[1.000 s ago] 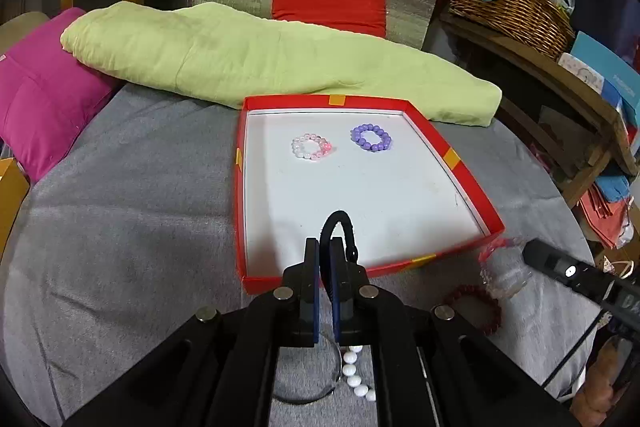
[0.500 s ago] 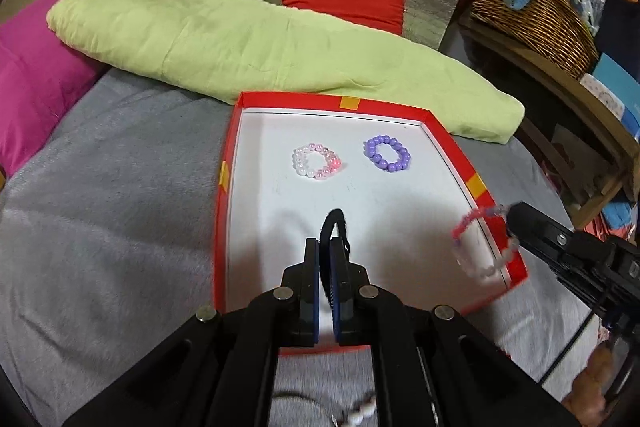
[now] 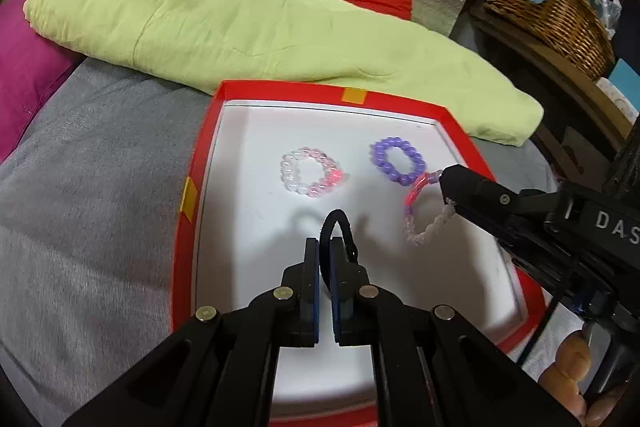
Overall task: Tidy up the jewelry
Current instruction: 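Carry the hair tie and pink bracelet into the red box and release both, then withdraw both open tools toward the glass bangle and white bead bracelet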
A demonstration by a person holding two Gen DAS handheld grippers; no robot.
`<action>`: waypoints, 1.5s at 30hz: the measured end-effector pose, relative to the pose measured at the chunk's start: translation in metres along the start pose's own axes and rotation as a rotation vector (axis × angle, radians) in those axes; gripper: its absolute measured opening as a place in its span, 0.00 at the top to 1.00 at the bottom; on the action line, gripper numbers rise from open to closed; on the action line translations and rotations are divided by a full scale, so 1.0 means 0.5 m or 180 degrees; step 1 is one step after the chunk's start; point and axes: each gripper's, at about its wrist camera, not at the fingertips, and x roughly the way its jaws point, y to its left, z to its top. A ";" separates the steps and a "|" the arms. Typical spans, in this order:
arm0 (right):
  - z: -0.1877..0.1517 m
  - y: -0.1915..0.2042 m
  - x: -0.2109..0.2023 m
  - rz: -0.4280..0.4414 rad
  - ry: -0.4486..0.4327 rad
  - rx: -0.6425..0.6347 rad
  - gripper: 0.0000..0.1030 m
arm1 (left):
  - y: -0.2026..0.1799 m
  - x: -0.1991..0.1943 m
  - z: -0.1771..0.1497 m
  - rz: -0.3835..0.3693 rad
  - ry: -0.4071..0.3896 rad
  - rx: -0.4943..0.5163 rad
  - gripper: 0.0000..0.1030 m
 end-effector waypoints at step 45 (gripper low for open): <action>-0.044 -0.021 -0.195 -0.0625 0.0024 -0.0334 0.64 | 0.039 -0.152 -0.060 0.1060 -0.0265 0.0456 0.36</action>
